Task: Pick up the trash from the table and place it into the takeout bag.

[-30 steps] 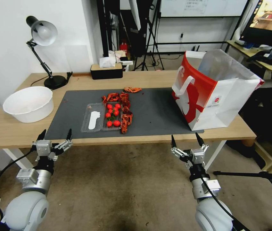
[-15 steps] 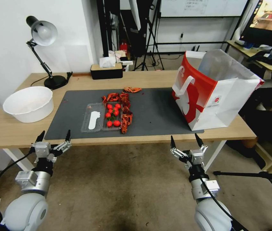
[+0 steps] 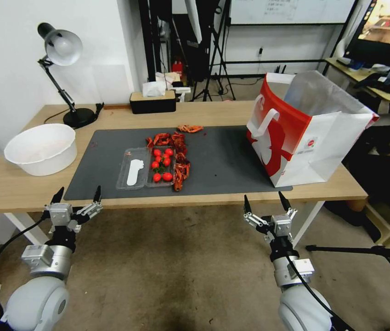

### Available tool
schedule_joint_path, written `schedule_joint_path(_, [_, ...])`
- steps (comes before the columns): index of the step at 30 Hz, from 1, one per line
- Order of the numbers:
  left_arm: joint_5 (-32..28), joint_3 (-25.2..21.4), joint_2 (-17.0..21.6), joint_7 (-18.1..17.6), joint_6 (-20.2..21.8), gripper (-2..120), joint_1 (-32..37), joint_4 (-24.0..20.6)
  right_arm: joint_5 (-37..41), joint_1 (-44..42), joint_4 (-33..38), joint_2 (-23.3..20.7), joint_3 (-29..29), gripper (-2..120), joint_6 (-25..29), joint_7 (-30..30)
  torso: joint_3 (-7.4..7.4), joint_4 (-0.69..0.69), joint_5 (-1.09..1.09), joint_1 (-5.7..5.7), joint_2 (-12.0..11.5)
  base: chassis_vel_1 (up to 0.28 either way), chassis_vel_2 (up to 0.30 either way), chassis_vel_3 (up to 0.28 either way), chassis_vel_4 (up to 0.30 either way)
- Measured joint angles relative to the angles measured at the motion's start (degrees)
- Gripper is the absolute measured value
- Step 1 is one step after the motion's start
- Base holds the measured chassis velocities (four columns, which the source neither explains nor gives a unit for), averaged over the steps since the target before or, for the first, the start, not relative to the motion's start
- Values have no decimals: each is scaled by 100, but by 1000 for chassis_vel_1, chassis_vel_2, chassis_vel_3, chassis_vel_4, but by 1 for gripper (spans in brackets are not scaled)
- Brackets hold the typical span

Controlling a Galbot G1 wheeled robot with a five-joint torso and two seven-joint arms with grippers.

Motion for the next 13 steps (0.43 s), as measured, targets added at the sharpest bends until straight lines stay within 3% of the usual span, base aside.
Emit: schedule_joint_path(13, [0,1,2,0,0,100,0,0,0,0,0,-1,0,100,0,-1,0,0,0,0,0,0,0,0,0])
